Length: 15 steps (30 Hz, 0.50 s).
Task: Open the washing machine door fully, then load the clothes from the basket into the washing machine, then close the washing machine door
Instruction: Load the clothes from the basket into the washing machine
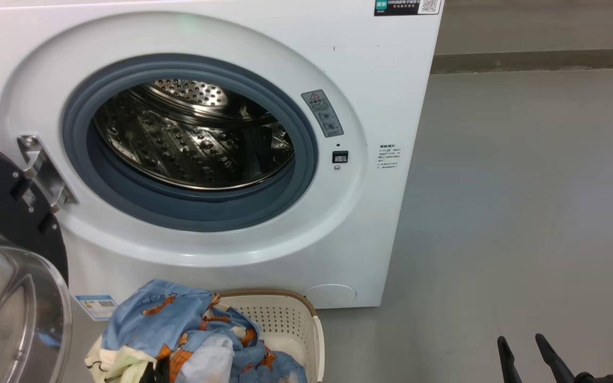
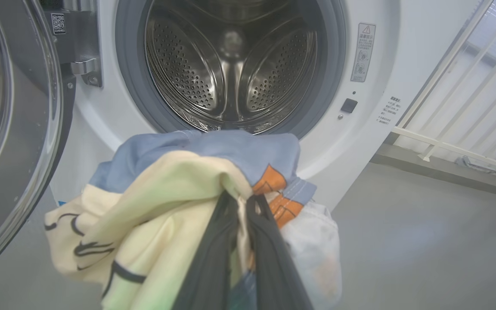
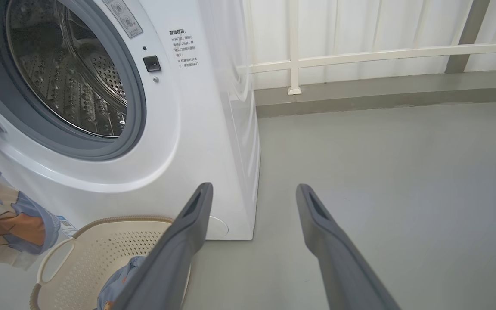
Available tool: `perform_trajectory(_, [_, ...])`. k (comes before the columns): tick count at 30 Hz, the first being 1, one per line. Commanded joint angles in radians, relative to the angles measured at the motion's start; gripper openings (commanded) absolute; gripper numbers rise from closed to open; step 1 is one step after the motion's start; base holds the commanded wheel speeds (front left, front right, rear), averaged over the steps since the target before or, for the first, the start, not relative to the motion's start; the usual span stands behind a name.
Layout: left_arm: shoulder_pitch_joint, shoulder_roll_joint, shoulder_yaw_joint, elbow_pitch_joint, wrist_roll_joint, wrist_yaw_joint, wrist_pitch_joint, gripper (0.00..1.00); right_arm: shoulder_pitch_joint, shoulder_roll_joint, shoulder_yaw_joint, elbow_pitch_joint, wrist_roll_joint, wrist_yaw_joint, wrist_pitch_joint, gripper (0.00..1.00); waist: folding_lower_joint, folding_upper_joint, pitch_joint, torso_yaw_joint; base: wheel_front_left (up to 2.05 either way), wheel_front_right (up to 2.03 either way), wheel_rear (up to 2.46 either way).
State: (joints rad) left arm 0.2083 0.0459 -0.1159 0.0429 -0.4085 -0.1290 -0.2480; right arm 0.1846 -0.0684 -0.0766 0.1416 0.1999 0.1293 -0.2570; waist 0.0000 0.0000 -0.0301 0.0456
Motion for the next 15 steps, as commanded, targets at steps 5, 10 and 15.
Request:
perform_trajectory(5, [-0.06,0.004,0.022,-0.025,-0.007,0.001,-0.014,0.0,-0.032,-0.013,0.038,-0.017,-0.004,0.001,-0.005,1.0,0.0,0.0,0.017,-0.033,0.0,0.0,0.0])
perform_trajectory(10, [-0.109,0.004,0.035,0.003,-0.008,0.0,-0.014,0.0,-0.041,-0.011,0.043,-0.015,0.0,0.001,-0.005,1.0,0.0,0.0,0.033,-0.074,0.0,0.0,0.0])
perform_trajectory(15, [-0.174,0.004,0.065,0.043,-0.006,0.0,-0.014,0.0,-0.05,-0.006,0.048,-0.012,0.003,0.001,-0.005,1.0,0.0,0.0,0.049,-0.125,0.0,0.0,0.0])
